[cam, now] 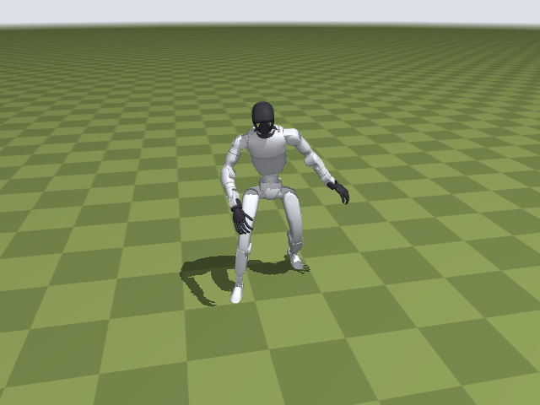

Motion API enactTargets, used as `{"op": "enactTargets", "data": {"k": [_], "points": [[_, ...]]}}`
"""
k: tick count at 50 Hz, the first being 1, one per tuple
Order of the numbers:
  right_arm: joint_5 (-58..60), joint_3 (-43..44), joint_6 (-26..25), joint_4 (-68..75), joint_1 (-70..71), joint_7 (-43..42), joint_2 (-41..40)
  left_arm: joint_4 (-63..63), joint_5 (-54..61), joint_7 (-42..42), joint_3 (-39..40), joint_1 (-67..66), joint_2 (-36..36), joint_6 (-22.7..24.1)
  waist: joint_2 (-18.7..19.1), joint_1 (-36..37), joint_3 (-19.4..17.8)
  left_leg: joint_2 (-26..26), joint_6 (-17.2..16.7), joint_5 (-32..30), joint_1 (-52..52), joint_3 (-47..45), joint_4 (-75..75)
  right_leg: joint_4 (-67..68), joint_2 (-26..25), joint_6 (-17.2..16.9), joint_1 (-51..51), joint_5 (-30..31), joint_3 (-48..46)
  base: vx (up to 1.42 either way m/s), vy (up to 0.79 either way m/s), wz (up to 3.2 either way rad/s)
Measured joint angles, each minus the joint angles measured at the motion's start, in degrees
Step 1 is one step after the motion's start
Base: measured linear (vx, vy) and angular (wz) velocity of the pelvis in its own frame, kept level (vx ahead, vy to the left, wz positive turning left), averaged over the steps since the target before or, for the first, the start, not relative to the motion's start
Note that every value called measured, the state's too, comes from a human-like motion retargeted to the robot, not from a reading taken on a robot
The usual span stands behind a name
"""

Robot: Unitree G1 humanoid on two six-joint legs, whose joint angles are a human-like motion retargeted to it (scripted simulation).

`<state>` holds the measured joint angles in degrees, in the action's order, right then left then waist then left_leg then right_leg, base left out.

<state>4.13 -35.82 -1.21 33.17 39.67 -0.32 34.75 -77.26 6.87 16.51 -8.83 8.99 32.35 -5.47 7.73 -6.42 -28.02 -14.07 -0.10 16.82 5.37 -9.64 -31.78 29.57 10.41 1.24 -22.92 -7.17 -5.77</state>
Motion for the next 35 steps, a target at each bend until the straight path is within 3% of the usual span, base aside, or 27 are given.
{"op": "enactTargets", "data": {"k": [2, 7, 10, 12, 15, 18, 20, 22, 25, 27, 29, 30, 32, 35], "points": [[0.37, -3.6, 0.95, -7.75, 3.85, -1.18, 4.86, 1.6, 2.11, -0.48, 3.98, -9.29, -1.21, 0.78, 3.32, -3.64, -1.09, -1.1, 1.01, -1.28, 0.24, -0.83, -6.66, -1.64, -1.96, 0.51, 0.9, 2.7, 4.7, 0.98, 0.0, -0.6], [-4.2, -6.98, 2.94, -17.51, 12.3, -4.72, 14.37, 5.7, 12.08, -0.18, 6.77, -25.43, -6.65, 3.14, 12.23, -6.74, -1.77, -4.33, 3.55, -8.75, -8.48, -2.18, -30.02, 11.66, -4.13, 4.12, -0.38, -9.91, 6.11, 0.92, 0.08, -0.82], [-13.91, -0.57, 0.35, -6.19, 13.07, -5.77, 11.77, 4.2, 19.93, 0.42, 8.11, -25.11, -10.79, 3.0, 14.03, -4.2, -1.77, 1.63, 0.22, -6.97, -15.55, -0.38, -38.35, 16.89, -3.36, 7.66, -1.46, -13.51, 8.62, 0.79, 0.21, -0.91], [-20.58, 7.85, -2.27, 8.24, 12.91, -10.31, 7.45, 2.92, 23.5, 1.13, 8.47, -21.32, -12.37, 2.24, 13.25, -3.08, -1.77, 1.18, 1.33, -3.46, -19.51, -3.49, -40.87, 18.18, -1.17, 8.67, 0.25, -14.4, 9.73, 0.76, 0.23, 0.05], [-30.15, 22.2, -5.58, 32.29, 13.05, -23.67, 4.45, 2.99, 24.44, 2.9, 7.92, -13.36, -12.77, 1.64, 10.46, -1.32, -1.77, -0.34, 4.5, 1.25, -24.78, -6.92, -40.35, 18.2, 3.69, 8.99, 5.53, -13.34, 8.61, 0.76, 0.23, 0.84], [-38.59, 32.84, -11.54, 49.68, 8.68, -31.32, 7.06, 6.98, 19.4, 2.47, 5.38, -4.26, -11.46, 1.34, 5.25, 2.72, -1.77, 4.55, 2.74, 2.34, -30.13, -3.84, -32.1, 16.06, 9.11, 6.11, 12.26, -10.47, 6.41, 0.8, 0.2, 1.08], [-43.88, 36.57, -12.82, 53.05, 0.62, -29.61, 7.46, 11.12, 14.03, 0.47, 0.74, 2.47, -9.3, 1.13, 0.46, 6.4, -1.41, 8.02, 2.2, 1.49, -32.58, -2.91, -22.32, 14.98, 13.14, 3.81, 16.2, -8.25, 4.38, 0.86, 0.13, 1.25], [-45.54, 37.38, -8.71, 48.79, -11.74, -24.16, 4.03, 14.85, 7.34, -1.97, -5.24, 9.49, -6.48, 2.1, -4.57, 10.55, -1.16, 10.26, 2.17, -2.69, -31.81, -4.0, -6.74, 15.78, 16.31, 2.88, 19.41, -5.43, 2.17, 0.94, 0.07, 1.24], [-37.24, 34.74, -2.07, 40.8, -28.88, -17.21, -3.78, 18.69, -3.26, -6.22, -13.07, 19.07, -3.48, 4.19, -10.11, 16.49, -1.45, 12.86, 1.21, -12.35, -28.54, 0.34, 7.1, 22.16, 17.51, 5.78, 22.75, -0.99, -0.31, 1.04, 0.01, 1.09], [-33.03, 30.31, -1.48, 38.91, -35.08, -13.6, -8.18, 20.07, -7.72, -7.89, -18.1, 24.81, -2.84, 4.6, -14.24, 18.51, -1.77, 14.99, 3.59, -6.96, -28.58, 3.79, -0.22, 29.95, 17.56, 8.01, 21.83, 4.06, 1.09, 1.06, -0.06, 1.17], [-31.07, 26.43, -1.81, 38.58, -38.37, -8.93, -12.66, 19.7, -12.58, -8.77, -23.22, 30.15, -2.68, 4.38, -17.2, 20.28, -1.77, 13.99, 3.71, 0.3, -30.18, 6.17, -10.44, 38.4, 11.78, 6.8, 18.77, 8.44, 5.73, 1.04, -0.17, 1.07], [-30.06, 24.74, -1.69, 38.51, -39.22, -6.6, -14.59, 19.22, -15.86, -8.92, -25.24, 32.41, -2.93, 4.34, -17.68, 20.87, -1.77, 12.0, 2.44, 4.02, -32.28, 7.52, -17.55, 42.9, 6.9, 4.39, 17.03, 8.33, 7.77, 0.98, -0.23, 0.86], [-25.59, 19.68, -3.34, 38.21, -37.25, -2.69, -15.81, 17.11, -18.58, -7.42, -28.74, 36.06, -3.9, 2.4, -17.89, 21.18, -1.77, 9.69, 2.05, 7.07, -30.25, 9.95, -19.11, 48.58, 5.11, 5.67, 12.99, 1.33, 4.97, 0.91, -0.23, 0.5], [-14.82, 14.14, -4.17, 35.7, -30.79, -0.31, -15.06, 13.65, -20.35, -6.23, -29.56, 38.63, -5.36, -0.1, -16.71, 20.15, -1.77, 5.97, 1.67, 8.88, -24.41, 11.57, -16.13, 52.91, 10.4, 10.45, 7.17, -9.0, -4.76, 0.87, -0.24, 0.17]]}}
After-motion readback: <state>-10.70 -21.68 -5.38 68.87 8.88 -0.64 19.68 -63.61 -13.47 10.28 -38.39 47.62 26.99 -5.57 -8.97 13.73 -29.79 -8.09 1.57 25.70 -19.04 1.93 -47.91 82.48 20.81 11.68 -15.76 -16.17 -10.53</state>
